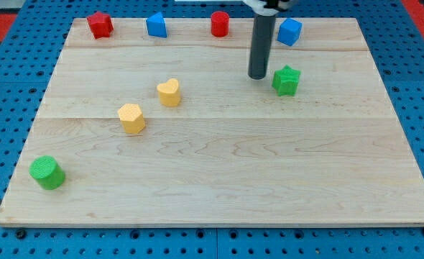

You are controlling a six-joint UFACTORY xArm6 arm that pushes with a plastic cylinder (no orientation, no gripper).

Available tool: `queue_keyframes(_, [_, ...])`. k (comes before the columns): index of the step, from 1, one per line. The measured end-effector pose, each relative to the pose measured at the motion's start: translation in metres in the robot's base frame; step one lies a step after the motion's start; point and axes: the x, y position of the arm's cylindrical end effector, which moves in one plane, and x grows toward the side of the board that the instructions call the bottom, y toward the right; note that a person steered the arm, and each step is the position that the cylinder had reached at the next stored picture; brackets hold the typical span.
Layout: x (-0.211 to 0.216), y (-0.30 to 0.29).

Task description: Move the yellow heart left to the green star

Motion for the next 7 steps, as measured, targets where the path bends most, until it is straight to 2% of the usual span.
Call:
queue_keyframes(1, [0.005, -0.027])
queue_keyframes(2, [0.08, -0.029])
queue_keyframes(3, [0.094, -0.07])
queue_keyframes(5, [0.08, -0.127])
queue_keyframes(7, [0.08, -0.13])
